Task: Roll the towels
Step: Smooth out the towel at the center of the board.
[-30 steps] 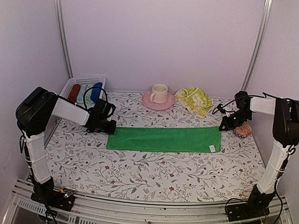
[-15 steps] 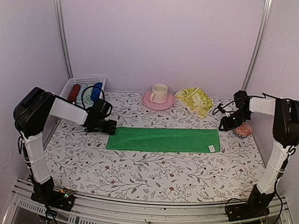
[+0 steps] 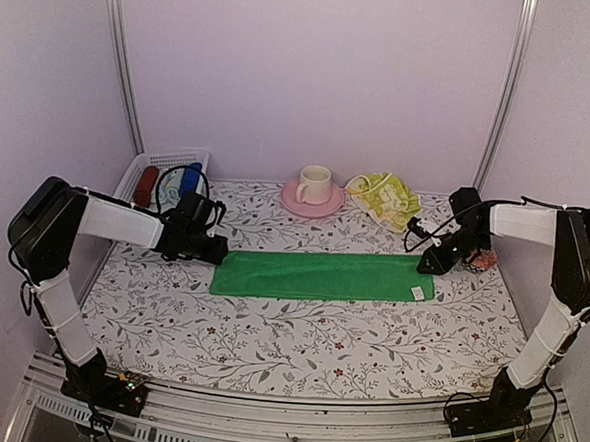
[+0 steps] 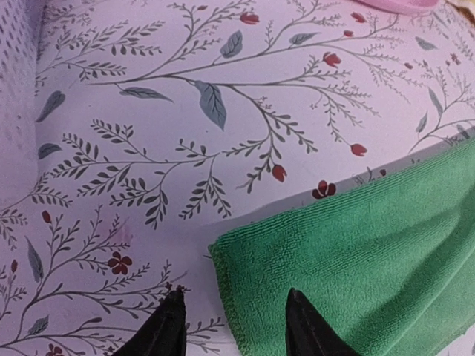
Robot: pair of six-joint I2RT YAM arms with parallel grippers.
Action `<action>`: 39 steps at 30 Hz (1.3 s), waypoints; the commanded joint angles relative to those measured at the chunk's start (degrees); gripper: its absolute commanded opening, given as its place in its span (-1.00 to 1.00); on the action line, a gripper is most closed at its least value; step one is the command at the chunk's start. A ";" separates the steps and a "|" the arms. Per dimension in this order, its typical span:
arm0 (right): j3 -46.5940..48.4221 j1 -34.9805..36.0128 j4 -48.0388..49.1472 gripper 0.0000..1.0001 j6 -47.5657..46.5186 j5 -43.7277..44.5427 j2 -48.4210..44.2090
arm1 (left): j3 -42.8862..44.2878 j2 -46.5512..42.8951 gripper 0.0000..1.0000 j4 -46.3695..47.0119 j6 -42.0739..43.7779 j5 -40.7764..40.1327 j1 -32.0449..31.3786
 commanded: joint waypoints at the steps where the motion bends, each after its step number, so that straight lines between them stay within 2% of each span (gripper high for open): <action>1: -0.61 3.93 -0.47 -0.64 -2.43 -2.37 1.49 | 2.69 3.22 -0.12 -0.14 0.98 3.72 -0.46; 13: -1.33 5.18 -2.33 -0.73 -2.41 2.00 9.16 | 8.17 10.90 -0.22 -1.22 2.22 1.40 -0.93; 16: -1.64 5.18 -3.41 -0.73 -2.19 3.76 9.21 | 9.17 14.14 -0.23 -3.04 2.47 -1.34 -1.45; 21: -3.32 5.17 -6.02 -0.72 -4.70 5.88 7.49 | 8.85 14.31 -0.19 -4.34 2.13 -5.44 -1.95; 28: -3.13 5.18 -9.43 -0.72 -6.74 6.01 6.84 | 7.81 12.05 0.00 -4.21 1.81 -6.74 -3.26; 31: -1.54 5.25 -11.35 -0.68 -7.29 5.33 5.84 | 6.79 7.89 0.14 -3.93 1.30 -7.12 -3.28; 32: -0.25 5.28 -12.31 -0.65 -7.25 4.07 5.13 | 6.50 6.84 0.17 -3.65 1.19 -6.96 -3.32; 34: 2.99 5.85 -14.80 -0.45 -6.82 0.74 3.49 | 6.20 4.71 0.24 -3.20 1.16 -6.41 -3.43; 36: 9.63 7.11 -16.44 -0.32 -6.13 -1.38 2.05 | 6.22 2.54 0.35 -2.56 1.50 -5.93 -3.94; 39: 18.45 8.52 -17.69 -0.29 -3.70 -4.72 2.62 | 7.23 0.22 0.50 -2.01 2.59 -5.18 -6.04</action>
